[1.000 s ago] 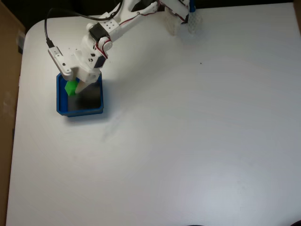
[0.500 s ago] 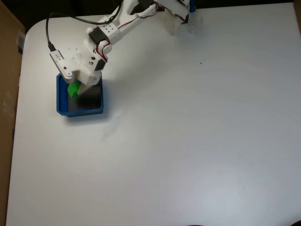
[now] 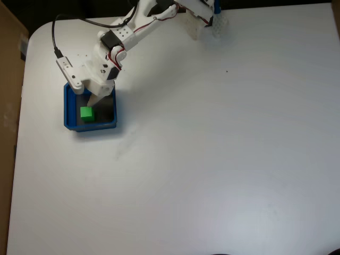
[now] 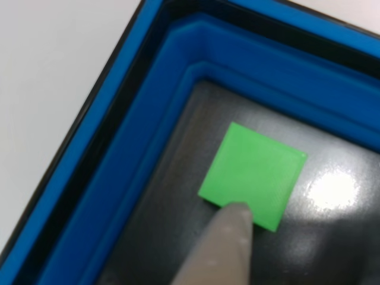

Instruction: Pick up green cube and drop it in the blue box

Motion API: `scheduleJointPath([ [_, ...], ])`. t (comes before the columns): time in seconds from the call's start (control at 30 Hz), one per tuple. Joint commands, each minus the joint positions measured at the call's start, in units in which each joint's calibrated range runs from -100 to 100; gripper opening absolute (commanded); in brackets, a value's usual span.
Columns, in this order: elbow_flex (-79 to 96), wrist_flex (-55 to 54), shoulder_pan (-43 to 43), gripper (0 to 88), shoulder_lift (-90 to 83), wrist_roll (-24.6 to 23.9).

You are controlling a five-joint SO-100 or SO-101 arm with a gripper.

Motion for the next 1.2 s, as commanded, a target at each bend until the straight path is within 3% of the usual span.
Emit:
scheduleJointPath([
  [0.0, -3.2, -1.3, -0.3, 25.6, -1.5, 0.0],
  [0.57, 4.4, -1.0, 0.8, 24.8, -10.3, 0.0],
  [1.17, 43.8, -1.2, 1.1, 21.9, -41.3, 0.4],
])
